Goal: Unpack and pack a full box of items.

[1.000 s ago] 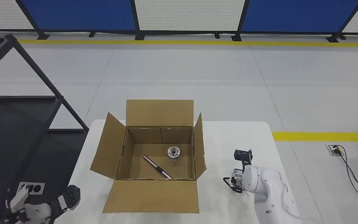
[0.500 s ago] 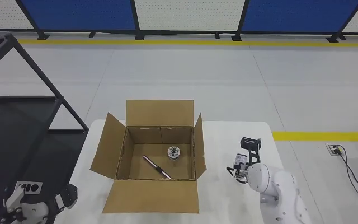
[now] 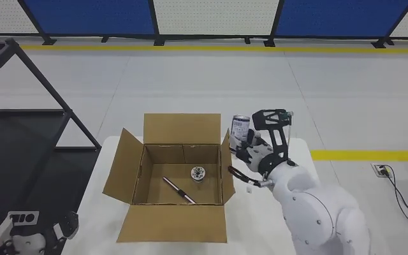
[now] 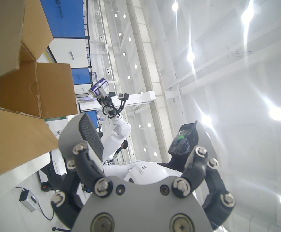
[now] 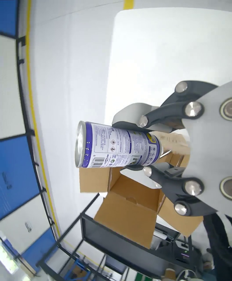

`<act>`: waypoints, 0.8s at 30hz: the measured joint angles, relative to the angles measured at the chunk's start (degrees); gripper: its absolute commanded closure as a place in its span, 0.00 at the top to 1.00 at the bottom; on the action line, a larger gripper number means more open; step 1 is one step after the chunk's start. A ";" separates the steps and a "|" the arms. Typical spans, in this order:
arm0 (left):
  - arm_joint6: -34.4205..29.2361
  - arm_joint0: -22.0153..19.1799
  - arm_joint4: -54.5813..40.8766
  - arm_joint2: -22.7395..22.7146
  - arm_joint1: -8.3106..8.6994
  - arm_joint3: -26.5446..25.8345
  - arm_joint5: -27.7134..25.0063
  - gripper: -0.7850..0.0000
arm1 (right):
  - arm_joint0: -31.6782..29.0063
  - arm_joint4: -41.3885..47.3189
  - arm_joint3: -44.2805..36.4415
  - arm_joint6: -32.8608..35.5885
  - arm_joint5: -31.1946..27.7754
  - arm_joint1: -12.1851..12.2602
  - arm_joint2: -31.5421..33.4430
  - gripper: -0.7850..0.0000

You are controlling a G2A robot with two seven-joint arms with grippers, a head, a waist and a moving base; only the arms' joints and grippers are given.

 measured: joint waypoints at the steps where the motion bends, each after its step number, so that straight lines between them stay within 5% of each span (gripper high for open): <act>1: -0.12 0.18 -0.47 -0.28 -0.05 0.22 -0.16 1.00 | 2.17 0.40 1.56 0.46 -1.41 -0.19 -1.65 0.00; 12: -1.27 1.49 -4.17 -3.54 -0.45 2.22 -0.70 1.00 | 29.10 9.51 34.80 5.77 -7.16 -5.96 -22.93 0.00; 24: -1.16 0.73 -3.57 -4.18 -0.54 2.42 0.48 1.00 | 36.10 23.27 63.22 3.93 -13.43 -12.55 -33.35 0.00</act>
